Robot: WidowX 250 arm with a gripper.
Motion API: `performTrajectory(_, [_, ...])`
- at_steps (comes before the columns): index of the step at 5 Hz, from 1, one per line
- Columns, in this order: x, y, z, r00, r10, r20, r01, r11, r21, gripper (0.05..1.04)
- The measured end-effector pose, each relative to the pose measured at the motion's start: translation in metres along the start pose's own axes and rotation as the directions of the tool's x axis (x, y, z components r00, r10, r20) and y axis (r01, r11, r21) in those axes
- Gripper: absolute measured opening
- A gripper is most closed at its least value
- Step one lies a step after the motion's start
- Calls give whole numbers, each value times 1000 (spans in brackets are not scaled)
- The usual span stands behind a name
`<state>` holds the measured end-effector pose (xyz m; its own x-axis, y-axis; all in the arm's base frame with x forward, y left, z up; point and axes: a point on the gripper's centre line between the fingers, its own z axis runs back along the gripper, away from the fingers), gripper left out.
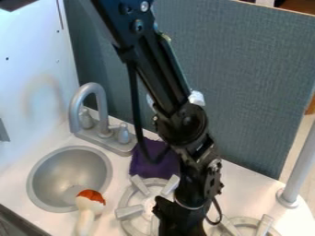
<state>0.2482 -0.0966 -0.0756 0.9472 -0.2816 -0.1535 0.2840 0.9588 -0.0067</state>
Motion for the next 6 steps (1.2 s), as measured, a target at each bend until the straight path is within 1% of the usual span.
performTrajectory(1, [2,3,-5,997,55,53,-51,997,-60,384])
performTrajectory(2, [8,10,-5,988,124,87,-117,989,-89,384])
performTrajectory(3, [11,13,-16,986,148,73,-140,985,-100,429])
performTrajectory(4, [14,12,-21,986,156,54,-150,984,-100,748])
performTrajectory(5, [13,12,-23,986,157,46,-152,983,-100,966])
performTrajectory(6, [0,15,-9,985,169,47,-163,981,-102,982])
